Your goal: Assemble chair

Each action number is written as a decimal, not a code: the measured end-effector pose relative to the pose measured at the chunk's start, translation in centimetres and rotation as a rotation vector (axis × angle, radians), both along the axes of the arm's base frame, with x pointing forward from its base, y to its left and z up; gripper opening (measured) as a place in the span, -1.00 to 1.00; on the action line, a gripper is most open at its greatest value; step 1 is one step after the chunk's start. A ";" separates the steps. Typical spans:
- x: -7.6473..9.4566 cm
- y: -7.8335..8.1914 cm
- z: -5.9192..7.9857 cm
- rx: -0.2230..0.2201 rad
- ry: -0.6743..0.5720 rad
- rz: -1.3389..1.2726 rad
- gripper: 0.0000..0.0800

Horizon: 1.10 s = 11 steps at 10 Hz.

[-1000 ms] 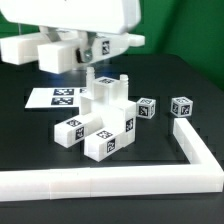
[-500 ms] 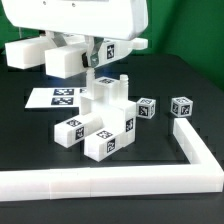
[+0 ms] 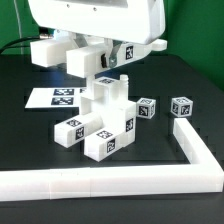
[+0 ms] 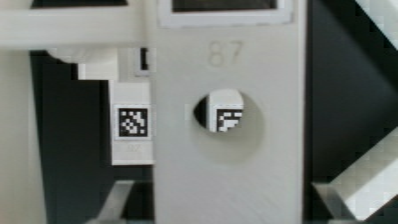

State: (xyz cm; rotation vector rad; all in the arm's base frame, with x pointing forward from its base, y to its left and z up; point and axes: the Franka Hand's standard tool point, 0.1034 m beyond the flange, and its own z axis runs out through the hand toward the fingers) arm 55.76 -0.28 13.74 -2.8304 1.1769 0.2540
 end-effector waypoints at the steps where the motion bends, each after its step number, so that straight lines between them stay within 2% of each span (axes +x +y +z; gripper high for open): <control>1: 0.0 0.0 -0.1 0.000 0.001 0.000 -0.28; 7: 0.0 0.4 -1.3 -0.010 0.001 -0.036 -0.28; 11: 0.0 0.4 -1.4 -0.009 0.004 -0.019 -0.28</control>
Offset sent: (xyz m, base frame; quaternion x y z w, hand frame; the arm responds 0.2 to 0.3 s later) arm -0.0039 0.0044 -0.0071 -0.0021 0.0052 0.0092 0.9999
